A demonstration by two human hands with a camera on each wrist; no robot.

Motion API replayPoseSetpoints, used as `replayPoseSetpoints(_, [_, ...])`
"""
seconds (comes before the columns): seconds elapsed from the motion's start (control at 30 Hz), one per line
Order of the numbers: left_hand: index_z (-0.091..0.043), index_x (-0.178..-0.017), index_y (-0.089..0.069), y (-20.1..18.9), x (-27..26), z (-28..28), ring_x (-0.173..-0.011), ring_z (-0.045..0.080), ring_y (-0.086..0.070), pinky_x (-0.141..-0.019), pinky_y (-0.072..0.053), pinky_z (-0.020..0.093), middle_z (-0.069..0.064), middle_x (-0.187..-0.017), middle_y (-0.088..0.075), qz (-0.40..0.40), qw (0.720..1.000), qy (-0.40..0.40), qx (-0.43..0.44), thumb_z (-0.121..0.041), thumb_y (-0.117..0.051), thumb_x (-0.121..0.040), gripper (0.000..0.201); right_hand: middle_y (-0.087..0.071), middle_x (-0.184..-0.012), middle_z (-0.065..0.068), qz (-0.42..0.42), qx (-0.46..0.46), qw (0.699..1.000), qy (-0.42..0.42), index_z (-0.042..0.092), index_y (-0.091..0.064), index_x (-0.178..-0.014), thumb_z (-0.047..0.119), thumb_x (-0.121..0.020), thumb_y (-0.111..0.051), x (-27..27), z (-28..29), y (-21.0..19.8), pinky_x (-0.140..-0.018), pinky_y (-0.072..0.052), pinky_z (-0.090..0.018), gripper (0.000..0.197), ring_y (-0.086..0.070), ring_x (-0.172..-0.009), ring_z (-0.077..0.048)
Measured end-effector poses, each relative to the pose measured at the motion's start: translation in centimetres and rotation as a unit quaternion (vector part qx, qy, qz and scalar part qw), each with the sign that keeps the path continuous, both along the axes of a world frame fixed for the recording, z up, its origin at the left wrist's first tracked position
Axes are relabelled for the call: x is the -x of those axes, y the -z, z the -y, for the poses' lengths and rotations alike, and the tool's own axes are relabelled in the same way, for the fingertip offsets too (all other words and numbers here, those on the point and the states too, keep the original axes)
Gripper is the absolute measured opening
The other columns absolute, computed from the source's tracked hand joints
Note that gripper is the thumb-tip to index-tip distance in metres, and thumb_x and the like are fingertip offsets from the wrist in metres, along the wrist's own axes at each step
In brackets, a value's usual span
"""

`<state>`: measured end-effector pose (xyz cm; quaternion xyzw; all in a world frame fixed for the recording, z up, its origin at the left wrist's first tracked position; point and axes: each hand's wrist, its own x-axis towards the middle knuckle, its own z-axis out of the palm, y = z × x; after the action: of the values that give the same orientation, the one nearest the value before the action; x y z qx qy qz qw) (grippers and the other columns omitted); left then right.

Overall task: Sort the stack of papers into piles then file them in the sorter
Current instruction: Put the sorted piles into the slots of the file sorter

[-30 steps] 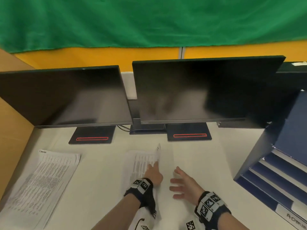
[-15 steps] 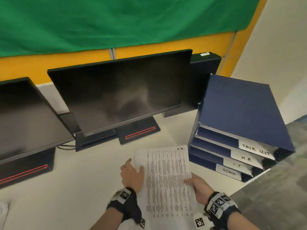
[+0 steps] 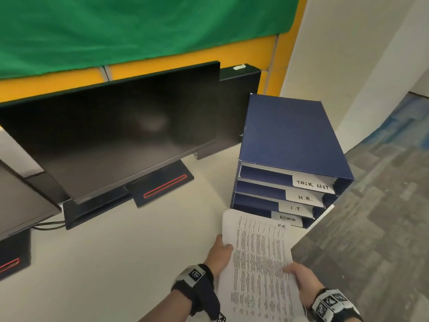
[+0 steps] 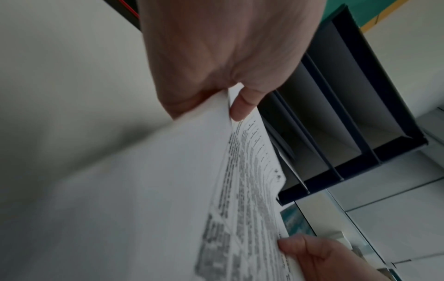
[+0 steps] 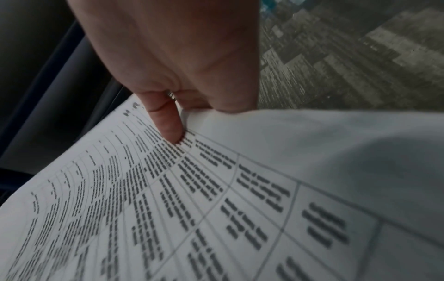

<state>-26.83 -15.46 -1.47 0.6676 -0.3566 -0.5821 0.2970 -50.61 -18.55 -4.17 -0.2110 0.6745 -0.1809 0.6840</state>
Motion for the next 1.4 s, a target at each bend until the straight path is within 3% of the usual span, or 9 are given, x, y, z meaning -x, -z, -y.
replayPoseSetpoints(0.23, [-0.025, -0.133, -0.041, -2.9, 0.4, -0.2, -0.117, 0.011, -0.053, -0.102, -0.041, 0.031, -0.007, -0.127, -0.056, -0.012, 0.993, 0.034, 0.114, -0.010, -0.039, -0.094, 0.042, -0.066, -0.098, -0.028, 0.076, 0.049, 0.996, 0.007, -0.003, -0.054, -0.115, 0.000, -0.069, -0.047, 1.4, 0.9, -3.0, -0.076, -0.053, -0.050, 0.046, -0.064, -0.079, -0.040])
replayPoseSetpoints(0.37, [-0.035, -0.127, -0.045, -5.2, 1.0, 0.4, -0.117, 0.006, -0.054, -0.103, -0.040, 0.030, -0.012, -0.126, -0.058, -0.038, 0.984, 0.027, 0.170, -0.013, -0.040, -0.094, 0.040, -0.072, -0.090, -0.020, 0.116, 0.116, 0.986, 0.029, 0.003, -0.055, -0.113, -0.003, -0.081, -0.040, 2.2, 2.3, -5.3, -0.063, -0.057, -0.041, 0.036, -0.069, -0.073, -0.035])
replayPoseSetpoints(0.63, [-0.015, -0.133, -0.041, -8.0, 1.6, 4.2, -0.118, 0.021, -0.054, -0.105, -0.041, 0.042, 0.005, -0.132, -0.055, -0.051, 0.993, 0.047, 0.093, -0.012, -0.039, -0.094, 0.039, -0.071, -0.091, -0.023, 0.154, 0.149, 0.976, 0.034, 0.000, -0.057, -0.110, 0.002, -0.091, -0.036, 3.7, 3.3, -8.2, -0.063, -0.059, -0.044, 0.028, -0.071, -0.071, -0.034])
replayPoseSetpoints(0.87, [-0.012, -0.124, -0.046, -8.1, 1.5, 3.0, -0.102, 0.018, -0.062, -0.081, -0.054, 0.036, 0.005, -0.117, -0.063, -0.136, 0.989, 0.041, 0.042, -0.028, -0.048, -0.092, 0.035, -0.073, -0.079, -0.018, 0.111, 0.174, 0.976, 0.070, 0.001, -0.054, -0.115, 0.004, -0.092, -0.040, 4.2, 4.9, -8.8, -0.058, -0.060, -0.041, 0.027, -0.072, -0.064, -0.030])
replayPoseSetpoints(0.97, [-0.018, -0.123, -0.054, -8.2, 1.2, 2.7, -0.102, 0.021, -0.066, -0.082, -0.056, 0.042, 0.002, -0.114, -0.068, -0.177, 0.983, 0.048, 0.032, -0.037, -0.058, -0.085, 0.043, -0.069, -0.100, -0.022, 0.125, 0.191, 0.972, 0.063, 0.002, -0.052, -0.117, 0.004, -0.094, -0.040, 4.0, 8.1, -10.8, -0.063, -0.060, -0.043, 0.025, -0.073, -0.074, -0.030])
replayPoseSetpoints(1.07, [-0.018, -0.118, -0.054, -8.8, 1.3, 2.2, -0.069, 0.020, -0.070, -0.057, -0.058, 0.028, 0.008, -0.107, -0.068, -0.163, 0.984, 0.053, 0.044, -0.022, -0.052, -0.094, 0.025, -0.062, -0.116, -0.020, 0.170, 0.184, 0.967, 0.048, 0.007, -0.050, -0.127, 0.011, -0.095, -0.043, 3.3, 10.3, -12.2, -0.072, -0.059, -0.044, 0.033, -0.072, -0.080, -0.029])
replayPoseSetpoints(1.23, [-0.014, -0.127, -0.046, -8.8, 1.9, 4.2, -0.047, 0.015, -0.065, -0.046, -0.054, 0.021, 0.010, -0.108, -0.063, -0.117, 0.987, -0.048, 0.101, -0.008, -0.038, -0.096, 0.032, -0.065, -0.112, -0.014, 0.311, 0.147, 0.937, 0.061, 0.010, -0.054, -0.129, 0.040, -0.077, -0.067, 3.7, 6.0, -11.4, -0.081, -0.049, -0.041, 0.061, -0.063, -0.091, -0.029])
replayPoseSetpoints(1.33, [-0.013, -0.128, -0.045, -8.7, 2.8, 5.5, -0.045, 0.014, -0.064, -0.044, -0.053, 0.022, 0.011, -0.106, -0.063, -0.110, 0.986, -0.068, 0.102, -0.009, -0.039, -0.097, 0.032, -0.067, -0.078, -0.014, 0.337, 0.080, 0.938, -0.014, 0.015, -0.068, -0.099, 0.032, -0.049, -0.092, 1.8, 1.9, -10.5, -0.050, -0.054, -0.033, 0.058, -0.063, -0.055, -0.022])
replayPoseSetpoints(1.4, [-0.013, -0.127, -0.046, -8.6, 3.2, 6.0, -0.046, 0.014, -0.065, -0.045, -0.054, 0.022, 0.011, -0.106, -0.064, -0.105, 0.988, -0.059, 0.101, -0.011, -0.041, -0.097, 0.031, -0.055, -0.061, -0.007, 0.319, 0.062, 0.945, -0.023, 0.015, -0.067, -0.092, 0.023, -0.050, -0.092, -0.4, 1.6, -10.9, -0.036, -0.043, -0.024, 0.049, -0.048, -0.039, -0.013])
